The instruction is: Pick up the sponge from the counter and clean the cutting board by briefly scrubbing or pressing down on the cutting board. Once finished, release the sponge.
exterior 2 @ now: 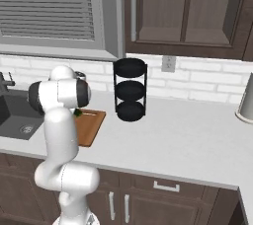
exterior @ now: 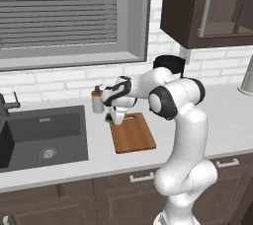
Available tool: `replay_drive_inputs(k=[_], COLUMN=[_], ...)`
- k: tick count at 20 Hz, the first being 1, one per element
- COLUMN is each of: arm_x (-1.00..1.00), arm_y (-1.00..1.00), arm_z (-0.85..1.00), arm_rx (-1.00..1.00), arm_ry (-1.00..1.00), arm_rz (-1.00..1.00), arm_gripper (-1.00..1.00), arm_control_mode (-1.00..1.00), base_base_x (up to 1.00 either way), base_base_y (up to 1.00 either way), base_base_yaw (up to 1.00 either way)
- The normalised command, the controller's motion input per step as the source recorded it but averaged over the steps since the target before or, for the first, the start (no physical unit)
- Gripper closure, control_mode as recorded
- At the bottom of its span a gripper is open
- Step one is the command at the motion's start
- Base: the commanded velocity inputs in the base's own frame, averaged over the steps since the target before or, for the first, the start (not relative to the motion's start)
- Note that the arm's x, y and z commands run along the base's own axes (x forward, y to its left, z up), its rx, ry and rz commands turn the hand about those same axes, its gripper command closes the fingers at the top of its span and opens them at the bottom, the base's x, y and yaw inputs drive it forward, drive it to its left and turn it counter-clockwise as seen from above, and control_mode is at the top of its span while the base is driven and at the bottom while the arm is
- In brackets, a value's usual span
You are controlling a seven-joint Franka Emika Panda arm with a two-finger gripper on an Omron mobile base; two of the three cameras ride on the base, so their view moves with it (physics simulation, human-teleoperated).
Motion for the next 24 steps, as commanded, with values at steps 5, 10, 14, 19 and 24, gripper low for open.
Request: replay_drive_inputs(k=[5, 10, 14, 19, 24], arm_x=[-0.01, -0.11, -0.47, -0.62, -0.69], arm_y=[-0.37, -0.39, -0.27, -0.3, -0.62], arm_z=[-0.28, -0.34, -0.32, -0.44, -0.42], arm_rx=[0.03, 0.02, 0.0, 0.0, 0.06], arm_ry=[0.0, 0.06, 0.05, 0.06, 0.04], arm_rz=[-0.12, -0.14, -0.19, -0.24, -0.23], arm_gripper=[1.0, 1.0, 1.0, 1.0, 1.0], arm_control_mode=[-1.0, -1.0, -1.0, -1.0, -1.0], base_base_x=[0.0, 0.0, 0.0, 0.0, 0.0], base_base_y=[0.0, 0.0, 0.0, 0.0, 0.0], base_base_yaw=[0.0, 0.0, 0.0, 0.0, 0.0])
